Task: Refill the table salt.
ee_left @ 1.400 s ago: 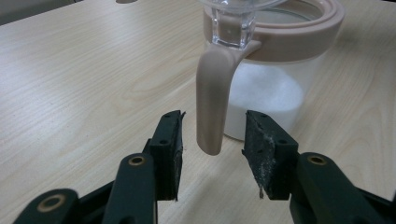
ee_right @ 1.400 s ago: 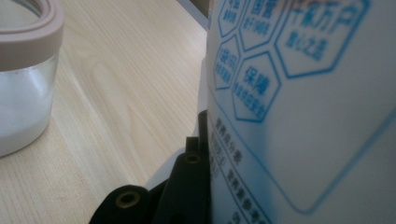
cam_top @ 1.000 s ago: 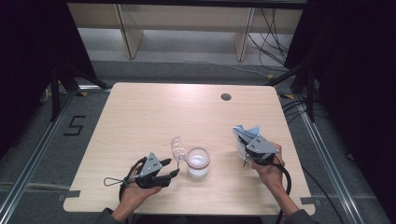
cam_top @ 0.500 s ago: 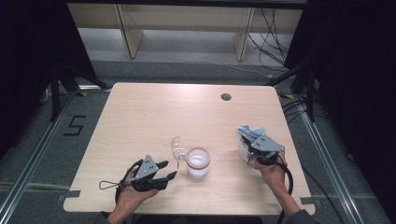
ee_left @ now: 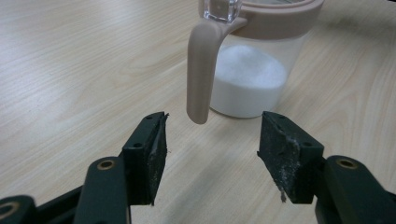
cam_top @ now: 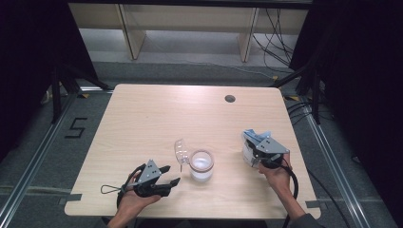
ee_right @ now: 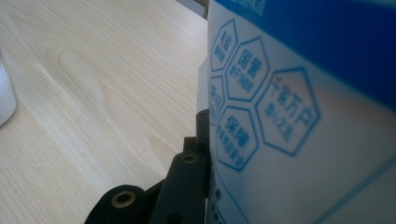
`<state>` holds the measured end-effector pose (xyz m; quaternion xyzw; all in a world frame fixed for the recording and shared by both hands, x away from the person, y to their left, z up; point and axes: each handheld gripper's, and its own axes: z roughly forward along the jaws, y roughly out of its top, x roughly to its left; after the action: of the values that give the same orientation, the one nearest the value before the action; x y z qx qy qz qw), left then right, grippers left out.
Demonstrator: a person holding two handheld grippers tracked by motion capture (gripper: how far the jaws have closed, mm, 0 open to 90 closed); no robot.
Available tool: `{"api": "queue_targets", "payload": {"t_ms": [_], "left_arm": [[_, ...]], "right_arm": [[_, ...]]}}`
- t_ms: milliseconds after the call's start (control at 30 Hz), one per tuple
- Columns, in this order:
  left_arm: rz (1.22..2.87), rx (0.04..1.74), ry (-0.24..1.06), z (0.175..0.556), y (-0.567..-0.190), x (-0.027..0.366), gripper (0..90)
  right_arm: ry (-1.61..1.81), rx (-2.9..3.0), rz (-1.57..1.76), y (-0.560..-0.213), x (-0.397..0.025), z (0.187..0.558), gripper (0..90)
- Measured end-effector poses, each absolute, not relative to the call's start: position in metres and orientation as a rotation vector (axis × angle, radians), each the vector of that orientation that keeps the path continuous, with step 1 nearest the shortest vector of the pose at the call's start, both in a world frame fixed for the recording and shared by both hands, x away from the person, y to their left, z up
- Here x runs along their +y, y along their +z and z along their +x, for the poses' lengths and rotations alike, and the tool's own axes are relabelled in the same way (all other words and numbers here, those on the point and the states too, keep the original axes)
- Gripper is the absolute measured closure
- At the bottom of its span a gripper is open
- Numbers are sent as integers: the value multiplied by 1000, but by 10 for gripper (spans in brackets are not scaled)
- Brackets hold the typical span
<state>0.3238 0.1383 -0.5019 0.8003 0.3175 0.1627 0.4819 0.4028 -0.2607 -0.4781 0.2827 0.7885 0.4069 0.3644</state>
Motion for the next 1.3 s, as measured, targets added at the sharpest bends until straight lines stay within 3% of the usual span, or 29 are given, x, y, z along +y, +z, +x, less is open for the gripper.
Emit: {"api": "queue_targets", "payload": {"t_ms": [200,800,1300], "left_arm": [[1953,785,389,323,-503,138,407],[1953,783,400,324,-502,140,404],[1953,784,406,324,-501,140,401]], "right_arm": [[1042,2028,756,-478,-263,400,799],[1130,1945,855,-471,-265,394,477],[1210,1882,925,-463,-277,375,392]]}}
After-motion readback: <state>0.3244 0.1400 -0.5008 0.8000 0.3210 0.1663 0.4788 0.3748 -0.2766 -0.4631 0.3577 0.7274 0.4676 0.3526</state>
